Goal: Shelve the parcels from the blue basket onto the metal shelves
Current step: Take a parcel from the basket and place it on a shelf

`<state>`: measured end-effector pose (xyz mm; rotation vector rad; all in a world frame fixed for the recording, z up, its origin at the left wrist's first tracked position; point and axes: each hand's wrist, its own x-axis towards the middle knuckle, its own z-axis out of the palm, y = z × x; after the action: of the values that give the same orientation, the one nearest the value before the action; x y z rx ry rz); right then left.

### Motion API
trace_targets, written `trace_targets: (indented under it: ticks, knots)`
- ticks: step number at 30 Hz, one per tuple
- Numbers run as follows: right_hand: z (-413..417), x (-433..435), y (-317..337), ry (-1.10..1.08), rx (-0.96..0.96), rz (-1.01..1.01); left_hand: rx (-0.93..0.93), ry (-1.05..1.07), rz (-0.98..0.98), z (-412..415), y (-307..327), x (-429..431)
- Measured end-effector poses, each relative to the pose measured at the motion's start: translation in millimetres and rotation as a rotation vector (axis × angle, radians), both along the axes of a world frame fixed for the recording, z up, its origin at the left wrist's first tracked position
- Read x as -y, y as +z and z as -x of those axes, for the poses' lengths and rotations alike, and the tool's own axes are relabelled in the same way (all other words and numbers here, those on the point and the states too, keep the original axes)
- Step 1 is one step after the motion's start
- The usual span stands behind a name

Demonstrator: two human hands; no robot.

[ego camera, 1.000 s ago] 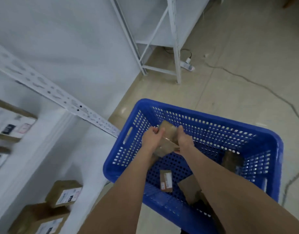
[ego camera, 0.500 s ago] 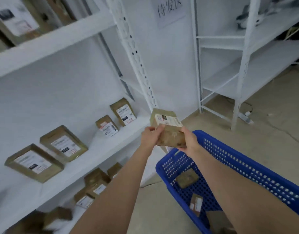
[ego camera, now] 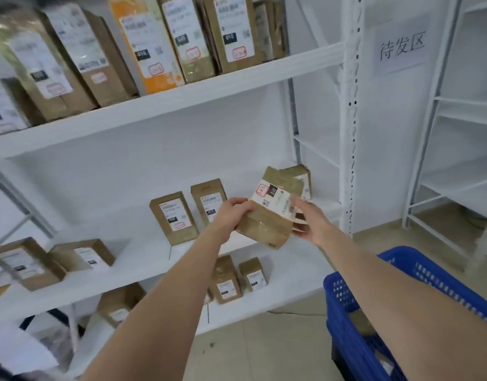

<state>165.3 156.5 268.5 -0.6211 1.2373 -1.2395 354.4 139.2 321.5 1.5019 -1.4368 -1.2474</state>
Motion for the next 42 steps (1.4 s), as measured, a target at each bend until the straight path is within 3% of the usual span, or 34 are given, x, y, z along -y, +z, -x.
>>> trace_targets:
  ticks: [4, 8, 12, 16, 21, 29, 35, 42]
  knots:
    - [-74, 3, 6, 0.140, -0.032, -0.087, -0.006, 0.024, -0.028, -85, -1, -2]
    - [-158, -2, 2, 0.349, 0.130, -0.216, -0.122, 0.141, -0.060, -155, -20, -1]
    - [-232, -5, -14, 0.399, 0.175, -0.258, -0.193, 0.234, -0.129, -213, -41, -11]
    - [-276, -1, -25, 0.476, -0.005, -0.239, -0.166, 0.289, -0.185, -273, -61, -15]
    - [-324, 8, -30, 0.745, -0.280, -0.195, -0.122, 0.472, -0.048, -340, -64, -27]
    - [-386, 20, -30, 0.972, -0.438, -0.178, 0.017, 0.553, -0.096, -415, -81, -40]
    - [-428, 54, -40, 0.953, -0.523, -0.165, -0.010, 0.498, -0.202, -464, -95, -23]
    - [-489, 105, -58, 0.613, -0.429, -0.173, -0.152, 0.451, -0.195, -533, -115, 41]
